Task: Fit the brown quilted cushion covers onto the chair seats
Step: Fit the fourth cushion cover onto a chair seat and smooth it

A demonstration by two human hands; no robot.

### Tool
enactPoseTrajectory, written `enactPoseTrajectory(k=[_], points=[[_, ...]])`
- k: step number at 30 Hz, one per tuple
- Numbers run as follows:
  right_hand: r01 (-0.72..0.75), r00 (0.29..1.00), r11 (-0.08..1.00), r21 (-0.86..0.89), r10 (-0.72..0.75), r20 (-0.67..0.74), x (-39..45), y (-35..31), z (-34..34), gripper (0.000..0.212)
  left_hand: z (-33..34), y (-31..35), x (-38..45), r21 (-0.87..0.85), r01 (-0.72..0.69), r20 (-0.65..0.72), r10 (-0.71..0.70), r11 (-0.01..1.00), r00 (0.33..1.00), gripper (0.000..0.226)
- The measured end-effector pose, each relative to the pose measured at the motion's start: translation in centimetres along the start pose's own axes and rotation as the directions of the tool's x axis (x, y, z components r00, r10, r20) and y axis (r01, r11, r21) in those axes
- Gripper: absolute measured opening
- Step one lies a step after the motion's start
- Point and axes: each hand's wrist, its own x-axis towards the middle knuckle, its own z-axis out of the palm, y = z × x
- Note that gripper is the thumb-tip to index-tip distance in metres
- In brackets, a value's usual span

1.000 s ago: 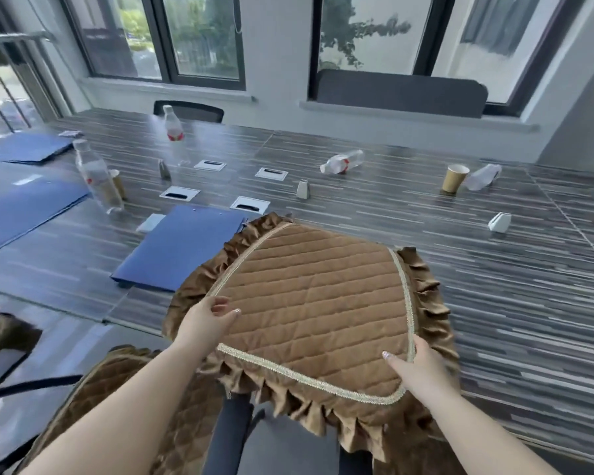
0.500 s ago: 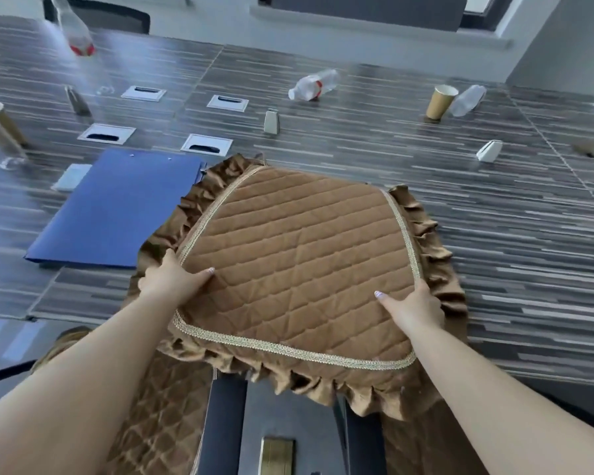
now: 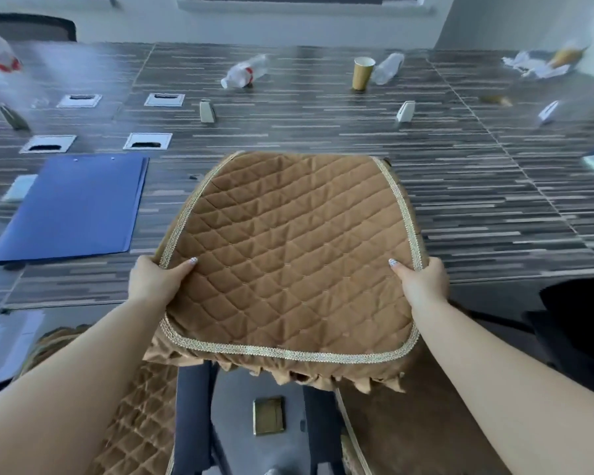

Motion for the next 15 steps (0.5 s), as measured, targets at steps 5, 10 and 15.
enactPoseTrajectory(k=[5, 10, 15], points=[[0.014, 0.999, 0.996, 0.083, -0.009, -0.053, -0.1, 4.0, -10.1, 0.045, 2.4, 3.3, -8.8, -0.009, -0.109, 0.095, 0.109, 0.994, 0.989, 0.071], [0.013, 0.998, 0.992, 0.128, -0.004, -0.068, 0.3, 10.3, -21.2, 0.047, 6.4, 5.0, -19.7, 0.014, -0.177, 0.228, 0.169, 0.984, 0.959, 0.052], [-0.017, 0.995, 0.986, 0.166, 0.033, -0.097, 1.3, 19.2, -34.9, 0.046, 13.5, 6.0, -33.1, 0.012, -0.22, 0.208, 0.213, 0.975, 0.955, 0.058]])
